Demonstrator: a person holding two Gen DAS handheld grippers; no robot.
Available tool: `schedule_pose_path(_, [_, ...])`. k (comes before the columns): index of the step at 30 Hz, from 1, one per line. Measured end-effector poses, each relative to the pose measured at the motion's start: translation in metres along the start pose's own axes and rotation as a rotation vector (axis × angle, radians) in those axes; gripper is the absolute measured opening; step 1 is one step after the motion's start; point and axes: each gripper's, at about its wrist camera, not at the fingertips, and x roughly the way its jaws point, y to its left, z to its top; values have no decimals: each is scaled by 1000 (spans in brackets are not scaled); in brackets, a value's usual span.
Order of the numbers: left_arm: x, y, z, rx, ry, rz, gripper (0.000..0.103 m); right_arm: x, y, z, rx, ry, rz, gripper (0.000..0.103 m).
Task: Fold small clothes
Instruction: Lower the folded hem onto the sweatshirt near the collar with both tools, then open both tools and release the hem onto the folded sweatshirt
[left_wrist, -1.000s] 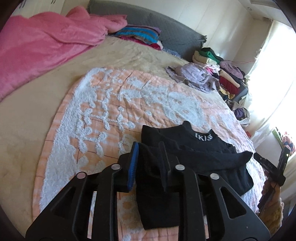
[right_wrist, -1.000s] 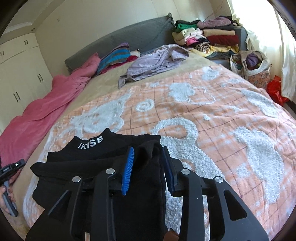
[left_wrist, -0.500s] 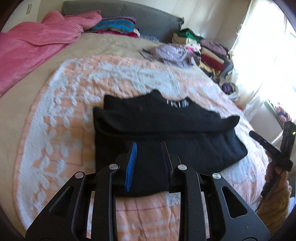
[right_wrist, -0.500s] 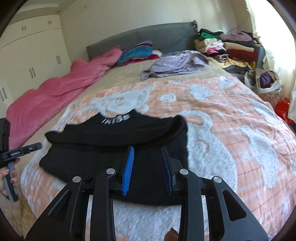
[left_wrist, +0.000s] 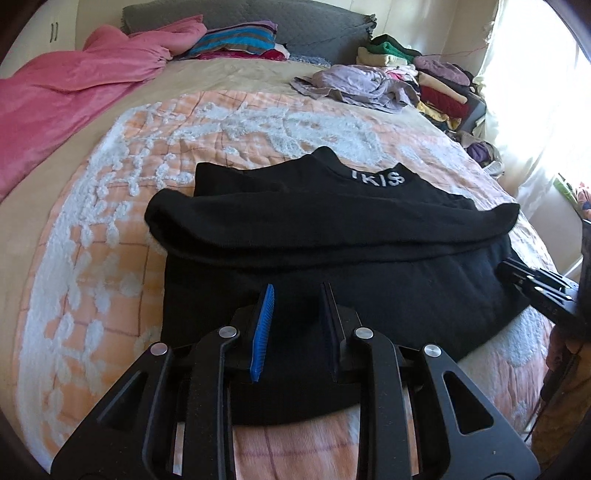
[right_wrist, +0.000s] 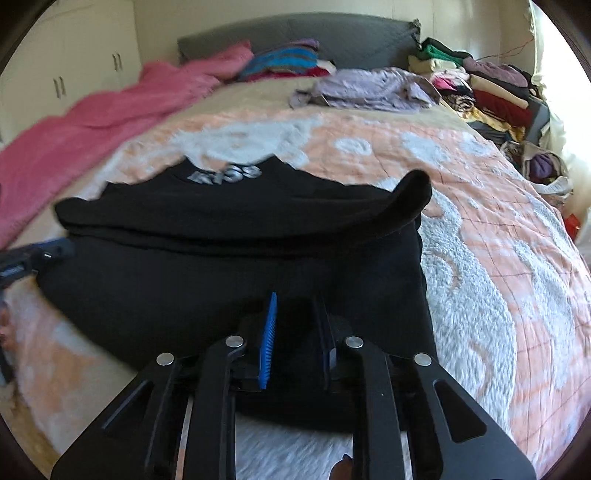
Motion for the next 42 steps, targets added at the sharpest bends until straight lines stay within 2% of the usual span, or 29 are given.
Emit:
schedule_pose_path(11, [30, 14, 33, -8, 20, 41, 18, 33, -8, 40, 6, 0, -33, 17])
schedule_pose_path(15, [38, 16, 49, -9, 29, 52, 22, 42, -12, 57, 30, 0, -28, 17])
schedule_pose_path(21, [41, 31, 68, -66, -4, 40, 26, 52, -20, 74, 55, -12, -56, 17])
schedule_pose_path(26, [30, 49, 70, -92, -70, 60, 31, 44, -41, 78, 96, -46, -89, 19])
schedule_pose_path(28, [31, 62, 69, -118, -66, 58, 40, 38, -48, 77, 100, -58, -109, 24])
schedule_pose_path(29, [33, 66, 68, -124, -53, 65, 42, 35, -54, 76, 108, -66, -129, 34])
schedule_pose_path(31, [39, 77, 65, -142, -20, 70, 43, 33, -63, 74, 132, -64, -138, 47])
schedule_pose_path(33, [44, 84, 65, -166, -6, 45, 46, 43, -70, 71, 139, 2, -103, 49])
schedule_pose_path(35, [46, 86, 65, -178, -1, 22, 49, 51, -74, 68, 151, 28, -104, 49])
schedule_pose_path(36, [47, 86, 65, -179, -1, 6, 49, 54, -77, 67, 166, 33, -85, 49])
schedule_pose_path(38, [48, 85, 65, -174, -23, -3, 43, 57, -80, 64, 194, 30, -46, 28])
schedule_pose_path(39, [48, 84, 64, -170, -26, -4, 25, 56, -79, 63, 196, 19, -40, 18])
schedule_pose_path(40, [50, 84, 63, -166, -25, -13, 15, 54, -77, 64, 193, 8, -41, 9])
schedule_pose_path(42, [48, 82, 64, -149, -32, -20, 11, 46, -75, 66, 189, -23, -44, 8])
